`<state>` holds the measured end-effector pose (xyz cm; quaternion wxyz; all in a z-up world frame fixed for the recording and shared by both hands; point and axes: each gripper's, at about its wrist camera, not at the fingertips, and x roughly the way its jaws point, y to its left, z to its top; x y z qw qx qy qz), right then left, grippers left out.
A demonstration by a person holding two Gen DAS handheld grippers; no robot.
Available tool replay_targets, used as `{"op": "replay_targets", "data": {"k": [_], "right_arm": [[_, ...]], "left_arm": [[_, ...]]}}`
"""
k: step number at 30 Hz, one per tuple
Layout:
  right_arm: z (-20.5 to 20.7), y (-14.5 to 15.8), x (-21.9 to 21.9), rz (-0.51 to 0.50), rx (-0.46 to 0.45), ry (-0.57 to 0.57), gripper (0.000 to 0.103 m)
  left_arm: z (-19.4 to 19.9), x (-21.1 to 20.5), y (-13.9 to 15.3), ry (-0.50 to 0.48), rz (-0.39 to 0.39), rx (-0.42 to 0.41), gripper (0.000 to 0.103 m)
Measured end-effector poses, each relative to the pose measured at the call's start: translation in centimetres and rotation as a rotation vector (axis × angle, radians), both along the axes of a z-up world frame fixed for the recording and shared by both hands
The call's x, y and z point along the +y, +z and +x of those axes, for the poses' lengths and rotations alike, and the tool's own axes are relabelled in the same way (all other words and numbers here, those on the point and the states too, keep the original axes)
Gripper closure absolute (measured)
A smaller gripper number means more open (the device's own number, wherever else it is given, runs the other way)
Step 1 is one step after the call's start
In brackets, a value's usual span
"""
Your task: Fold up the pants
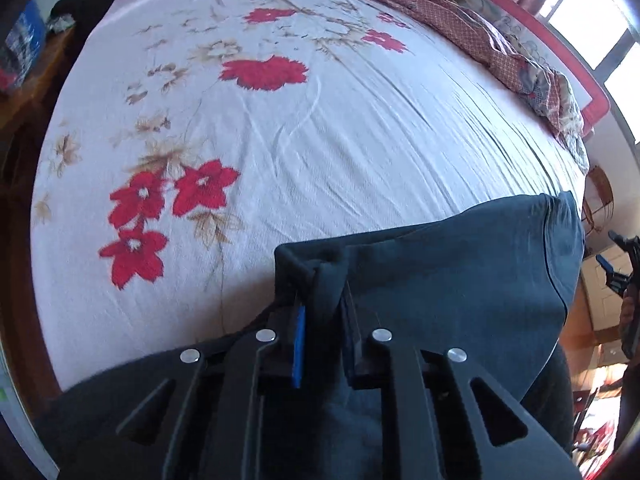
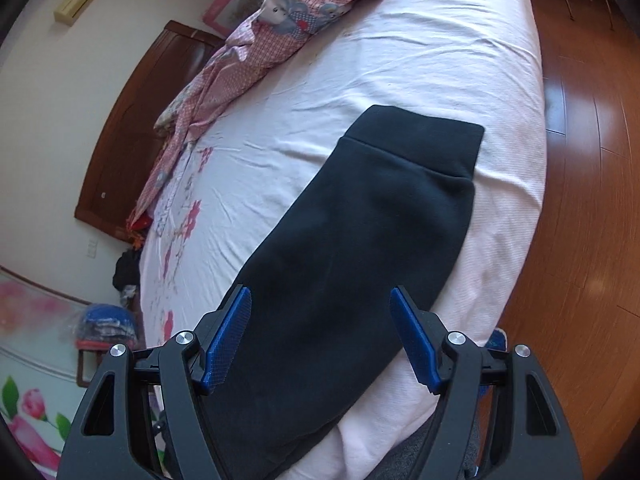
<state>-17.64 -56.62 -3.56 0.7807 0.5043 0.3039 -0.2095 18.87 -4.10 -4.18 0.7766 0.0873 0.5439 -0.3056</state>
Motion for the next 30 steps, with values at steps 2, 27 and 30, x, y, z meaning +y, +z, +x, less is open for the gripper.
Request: {"op": "replay_targets", "data": {"k": [2,27,30], "right_arm": [[1.0,0.0,0.5,-0.003,-0.001,0.014,0.031],[9.1,1.7,16.3,0.031,-0.030,0.471,0.031],[9.2,2.5,17.4,0.024,-0.031,0.487,0.031]], "left_arm": [[0.7,-0.7,0.5,-0.037,0.061,-0.046,0.090],[-3.9,19.1,3.9,0.190,0.042,-0.188,0.010],[-2.9,18.4,1.4,0.200,0.080,-0.161,0.012]]}}
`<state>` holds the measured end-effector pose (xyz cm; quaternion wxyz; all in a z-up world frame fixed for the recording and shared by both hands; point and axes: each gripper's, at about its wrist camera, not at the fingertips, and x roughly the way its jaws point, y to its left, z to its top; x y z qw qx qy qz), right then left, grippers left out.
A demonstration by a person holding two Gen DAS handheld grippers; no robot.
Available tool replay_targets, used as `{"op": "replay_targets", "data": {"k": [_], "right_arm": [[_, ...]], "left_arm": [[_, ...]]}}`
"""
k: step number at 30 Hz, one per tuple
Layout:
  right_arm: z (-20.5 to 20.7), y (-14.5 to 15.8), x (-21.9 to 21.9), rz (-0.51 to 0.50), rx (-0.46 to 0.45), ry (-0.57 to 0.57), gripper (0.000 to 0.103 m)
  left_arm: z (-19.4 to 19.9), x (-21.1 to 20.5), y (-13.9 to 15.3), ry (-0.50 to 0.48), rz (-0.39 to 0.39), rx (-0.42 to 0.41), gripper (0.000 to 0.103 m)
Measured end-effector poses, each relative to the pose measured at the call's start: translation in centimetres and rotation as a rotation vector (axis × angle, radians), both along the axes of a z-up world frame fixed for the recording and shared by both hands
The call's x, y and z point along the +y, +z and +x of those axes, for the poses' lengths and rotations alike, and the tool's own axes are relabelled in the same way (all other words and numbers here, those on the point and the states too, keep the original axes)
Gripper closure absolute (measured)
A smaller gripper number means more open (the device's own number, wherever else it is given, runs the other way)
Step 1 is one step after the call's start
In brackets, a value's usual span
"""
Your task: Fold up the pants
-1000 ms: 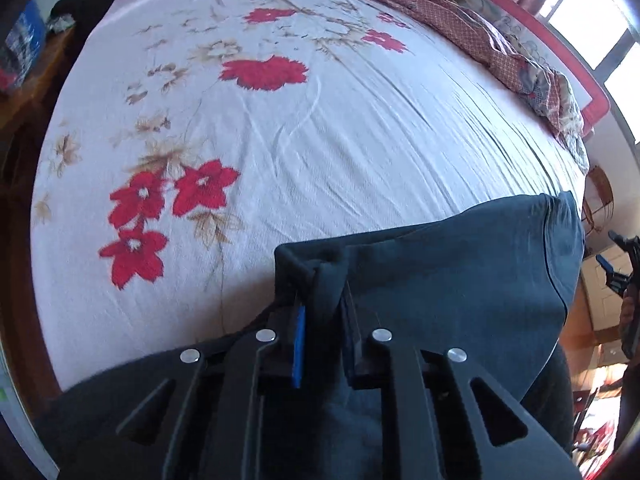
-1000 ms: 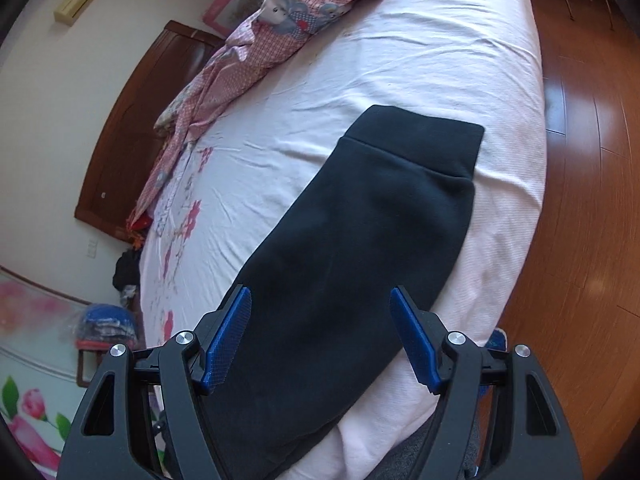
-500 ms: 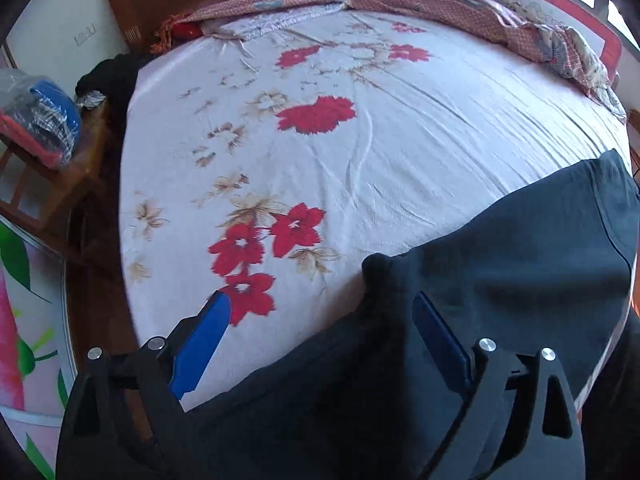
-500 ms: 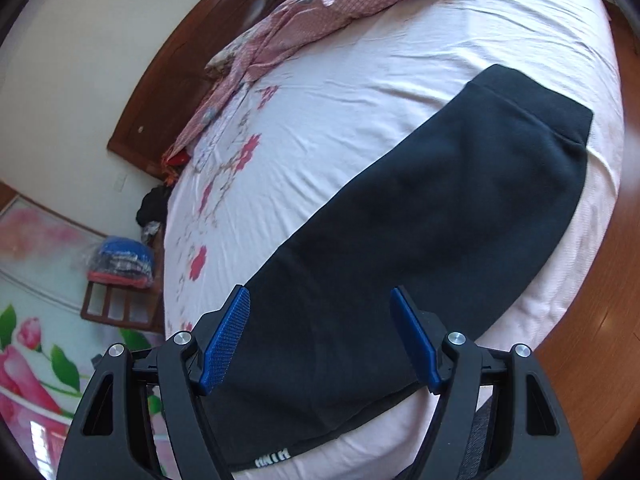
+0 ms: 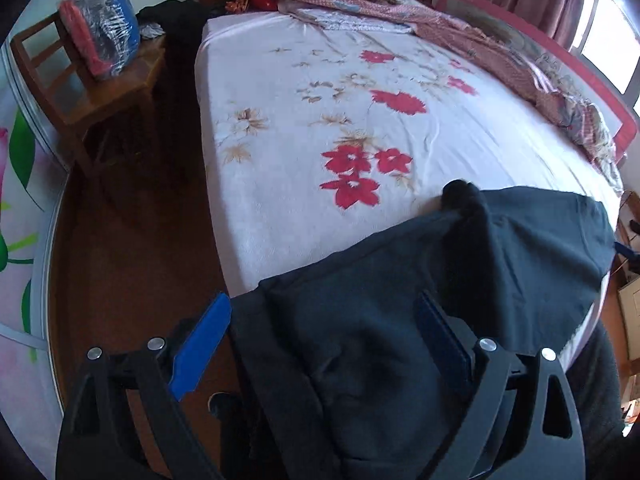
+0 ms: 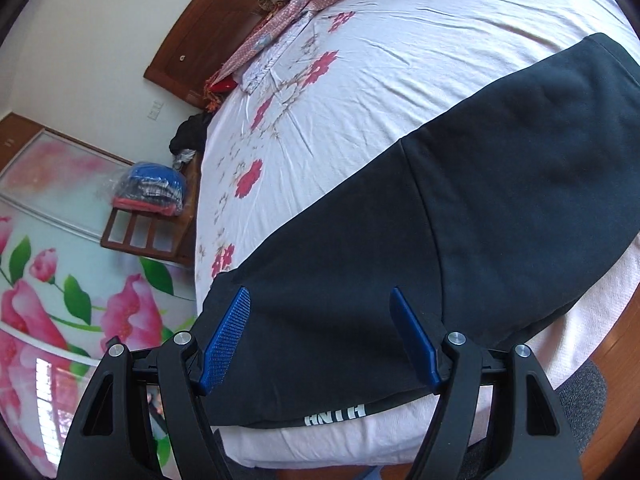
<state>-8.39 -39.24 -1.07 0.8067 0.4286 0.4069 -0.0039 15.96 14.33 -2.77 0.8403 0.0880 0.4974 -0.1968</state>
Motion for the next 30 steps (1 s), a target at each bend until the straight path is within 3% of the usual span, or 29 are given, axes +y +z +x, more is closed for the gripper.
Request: {"op": "replay_targets", "data": {"k": [2,4,5,6,8,10,12,17,20,21,22,25,26,27,28,30], "right_arm": [[-0.1,0.6,0.3,-0.007,-0.012,0.007,0.031],[0.0,1.0,0.6,-0.018,-0.009,0.014,0.031],[0.0,1.1,0.7,-0.013,-0.004,0.013,0.031],[0.1,1.1,0.8,-0.007,-0.002,0.009,0.031],[0.2,1.2,0.8,0.007,-0.001,0.001,0.031],[0.1,1.3,0.6,0.020,-0.004,-0.014,0.031],[-0.1,1.5,0.5,0.015,-0.007,-0.024,0.031],[-0.5,1.8,0.3,0.017,-0.009,-0.027,0.031],[-0.6,1.7,0.7,-0.018,0.010,-0.007,0.031],[-0.6,1.3,0.9,-0.016,0.017,0.007,0.031],[-0.6,0.8,1.1,-0.013,0.020,0.013,0.031],[-0.2,-0.9,2.9,-0.029,0.063,0.071,0.031],[-0.1,-1.2,4.1,-0.015,0.060,0.119,0.031],[-0.1,-1.5,5.4,0.001,0.050,0.174,0.031],[0.0,-1.7,7.1,0.009,0.048,0.235,0.031],[0.3,-2.5,11.0,0.051,0.039,0.370,0.031]], "left_arm": [[0.4,-0.3,-1.5,-0.007,0.005,0.014,0.018],[0.8,0.1,-2.4,0.036,-0.009,0.021,0.044],[1.1,0.6,-2.5,0.061,-0.036,0.030,0.070],[1.5,1.1,-2.6,0.091,-0.064,0.041,0.086],[2.3,2.4,-2.7,0.141,-0.131,0.063,0.091],[2.5,2.6,-3.0,0.158,-0.099,0.046,0.093],[2.9,2.8,-2.9,0.177,-0.115,0.040,0.094],[3.0,2.5,-1.2,0.188,-0.066,-0.064,0.095],[2.9,4.2,-1.7,0.221,-0.066,-0.048,0.095],[2.7,4.5,-2.1,0.215,-0.061,-0.041,0.103],[2.8,4.7,-2.9,0.189,-0.029,-0.017,0.103],[2.8,6.3,-3.7,0.214,-0.063,0.074,0.096],[2.3,6.7,-2.9,0.229,-0.054,0.063,0.089],[1.3,6.7,-1.6,0.248,0.018,0.002,0.081],[0.0,6.3,-0.3,0.229,0.041,-0.044,0.076],[-3.0,5.3,1.8,0.173,-0.009,-0.070,0.064]]}}
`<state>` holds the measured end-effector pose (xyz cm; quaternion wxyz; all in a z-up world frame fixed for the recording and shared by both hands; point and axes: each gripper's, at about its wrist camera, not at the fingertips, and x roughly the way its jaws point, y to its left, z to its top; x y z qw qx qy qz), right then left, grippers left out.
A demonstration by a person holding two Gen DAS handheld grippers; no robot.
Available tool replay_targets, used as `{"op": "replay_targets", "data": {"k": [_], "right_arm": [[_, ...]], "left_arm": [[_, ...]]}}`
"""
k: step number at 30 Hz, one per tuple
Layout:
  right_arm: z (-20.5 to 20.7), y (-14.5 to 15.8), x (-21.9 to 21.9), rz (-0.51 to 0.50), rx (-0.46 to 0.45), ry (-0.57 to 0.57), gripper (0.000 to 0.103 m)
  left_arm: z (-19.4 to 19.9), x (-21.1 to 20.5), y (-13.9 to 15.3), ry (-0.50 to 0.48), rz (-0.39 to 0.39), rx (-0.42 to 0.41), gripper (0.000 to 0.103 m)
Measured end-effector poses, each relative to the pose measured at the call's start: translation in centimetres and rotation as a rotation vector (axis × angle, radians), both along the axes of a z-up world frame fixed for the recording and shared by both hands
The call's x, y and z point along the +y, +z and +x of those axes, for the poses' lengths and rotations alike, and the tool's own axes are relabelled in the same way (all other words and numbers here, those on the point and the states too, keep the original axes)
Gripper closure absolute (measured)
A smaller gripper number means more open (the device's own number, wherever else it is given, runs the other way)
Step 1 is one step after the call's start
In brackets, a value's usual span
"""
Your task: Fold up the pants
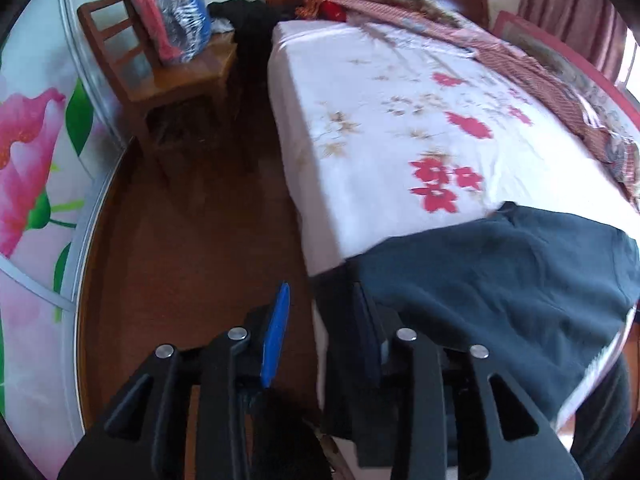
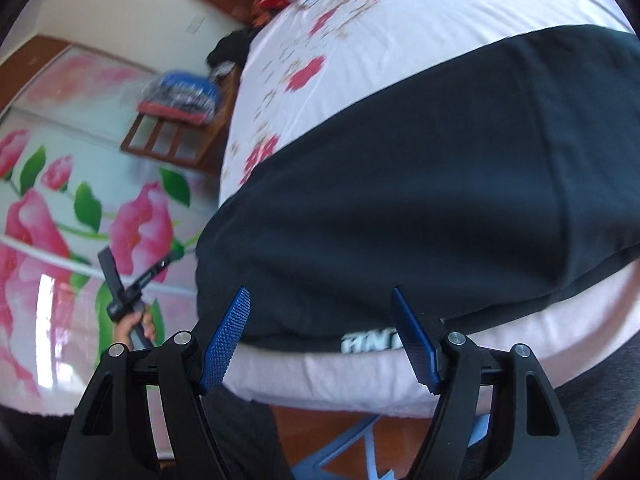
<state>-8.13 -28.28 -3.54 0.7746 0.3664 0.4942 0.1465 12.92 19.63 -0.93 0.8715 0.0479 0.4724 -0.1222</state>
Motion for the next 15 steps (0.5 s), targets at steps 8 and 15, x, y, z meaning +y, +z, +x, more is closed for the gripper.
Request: {"op": "replay_targets", "data": {"k": [8,15], "right_arm": [[1.3,-0.6,13.9,-0.231,-0.110,0.391,0.031],[0.3,0.3,13.9,-0.253,-0.109,0.405,0.031]], "left_arm": [[-11.3,-3.6,-0.2,0.020,-0.058,0.097,0.037],[-11.4,-0.8,-6.1,0.250,-0.291,0.224,0.031]]}}
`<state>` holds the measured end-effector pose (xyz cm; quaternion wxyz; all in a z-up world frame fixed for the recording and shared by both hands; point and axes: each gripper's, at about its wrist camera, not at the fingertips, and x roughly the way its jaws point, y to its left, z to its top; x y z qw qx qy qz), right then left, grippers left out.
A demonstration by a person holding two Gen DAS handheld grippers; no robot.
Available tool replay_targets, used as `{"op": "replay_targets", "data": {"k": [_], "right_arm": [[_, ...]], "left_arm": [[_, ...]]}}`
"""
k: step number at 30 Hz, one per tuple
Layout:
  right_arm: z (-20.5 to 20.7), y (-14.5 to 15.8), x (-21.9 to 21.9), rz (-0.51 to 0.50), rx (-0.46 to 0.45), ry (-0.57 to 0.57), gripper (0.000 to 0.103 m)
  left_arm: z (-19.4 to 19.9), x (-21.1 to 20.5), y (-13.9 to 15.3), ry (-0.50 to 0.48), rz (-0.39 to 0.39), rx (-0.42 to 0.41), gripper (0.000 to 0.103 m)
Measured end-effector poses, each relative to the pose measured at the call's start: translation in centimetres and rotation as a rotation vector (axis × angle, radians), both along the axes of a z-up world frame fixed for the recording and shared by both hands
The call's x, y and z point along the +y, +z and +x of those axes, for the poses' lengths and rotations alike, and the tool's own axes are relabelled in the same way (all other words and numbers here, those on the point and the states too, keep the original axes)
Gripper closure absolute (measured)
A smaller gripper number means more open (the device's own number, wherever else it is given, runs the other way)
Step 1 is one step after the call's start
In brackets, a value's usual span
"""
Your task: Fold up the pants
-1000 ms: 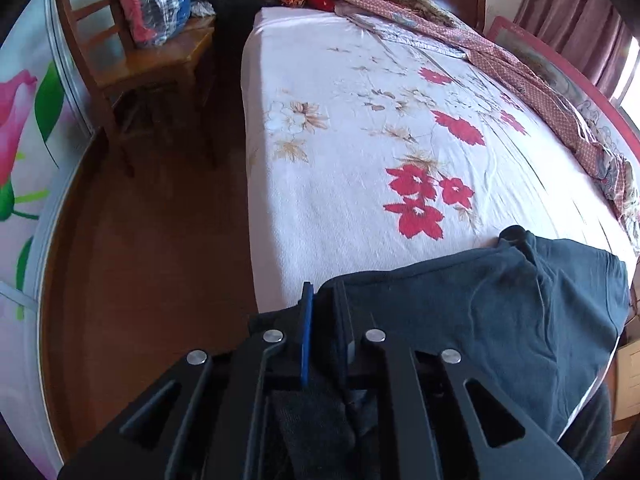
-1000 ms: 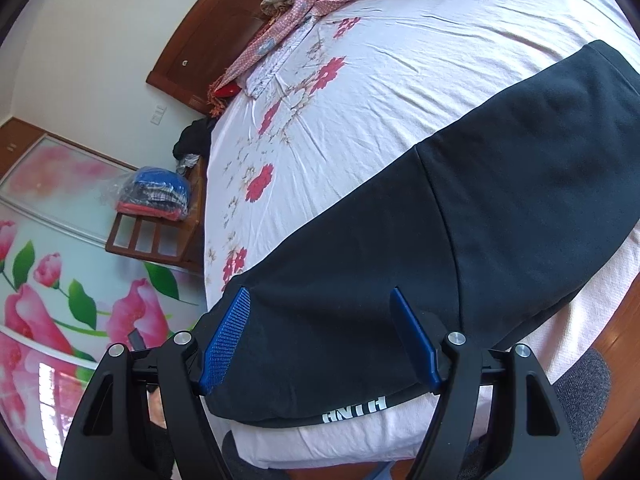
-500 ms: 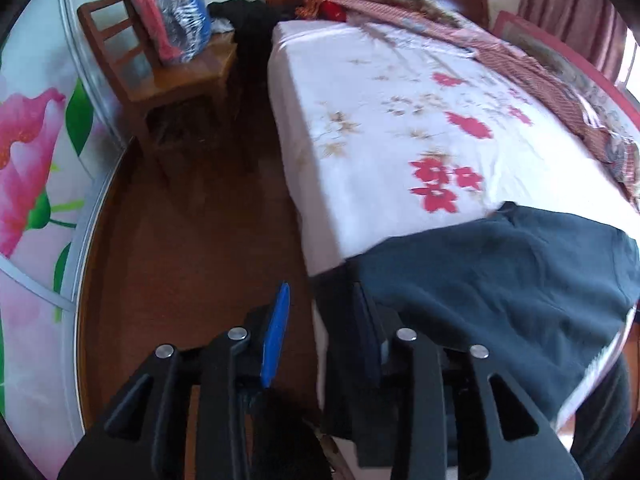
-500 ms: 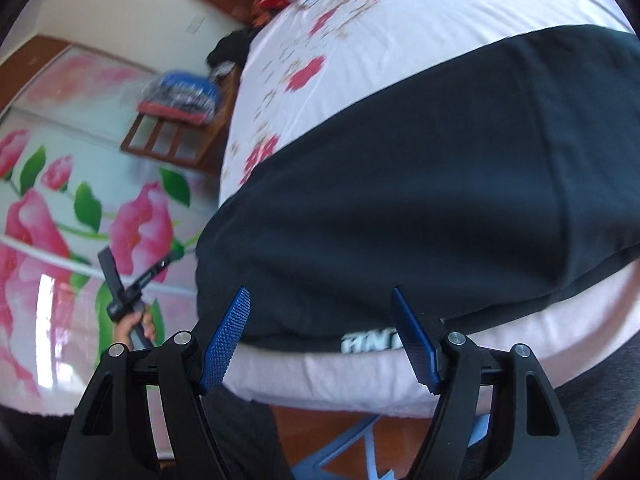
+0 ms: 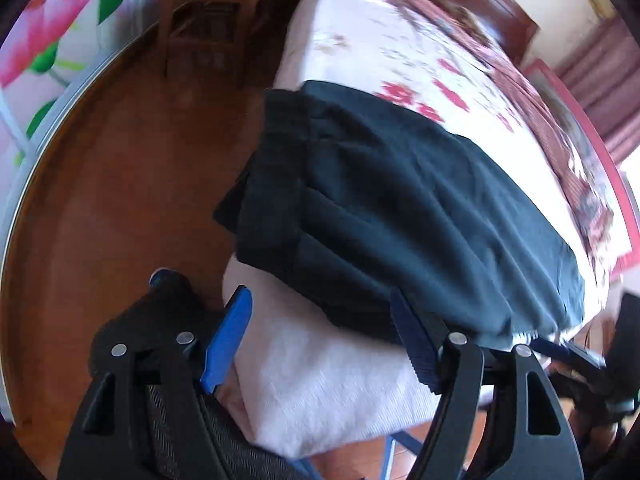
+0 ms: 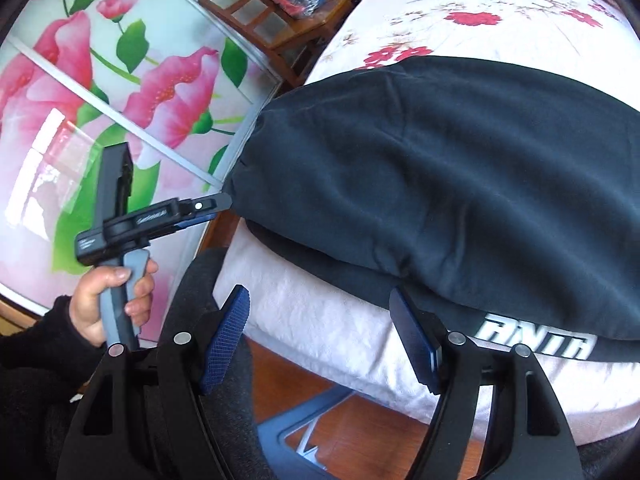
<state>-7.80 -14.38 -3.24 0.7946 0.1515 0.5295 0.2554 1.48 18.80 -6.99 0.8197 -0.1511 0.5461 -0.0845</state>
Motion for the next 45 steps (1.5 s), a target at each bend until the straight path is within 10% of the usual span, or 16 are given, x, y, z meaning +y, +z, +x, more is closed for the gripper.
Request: {"op": "replay_targets", "data": {"k": [4,11,20,25,31,34,41,45], "right_arm": [[-1.0,0.8,-2.0,0.009,-0.009,-0.070,0.031],[-0.7,1.4,-4.3,0.005,0.001,-0.123,0.031],[-0.8,1.1,-7.0,0.032,0.016,-0.194,0.031],[-1.6,0.9,-8.8,0.025,0.022,-0.238,0.031],[-1.1,-0.4,-13.5,0.152,-0.042,-0.431,0.031],[0.7,-1.6,-12.3,0.048,-0.063,-0.391,0.031],[0.4,-5.0,-5.7,-0.382,-0.024,-0.143,0.031],[-1.1,-4.2,-6.8,-0.340,0.024,-0.178,0.031]], "left_arm": [[1.2,2.4,-3.3,0.134,-0.200,0.087,0.038],[1.3,3.2,-3.7,0.235,-0.278,0.047,0.069],[2.0,3.3,0.7,0.210,-0.189,-0.122,0.081],[2.4,4.2,-2.6,0.201,-0.163,-0.012,0.081],[1.2,3.8,0.4,0.188,-0.006,-0.047,0.048],[0.2,3.0,4.2,0.193,0.184,-0.122,0.042],[-0.9,-9.1,10.5,-0.188,0.210,-0.331,0.028],[-0.7,-18.9,9.0,-0.483,0.159,-0.354,0.027]]}}
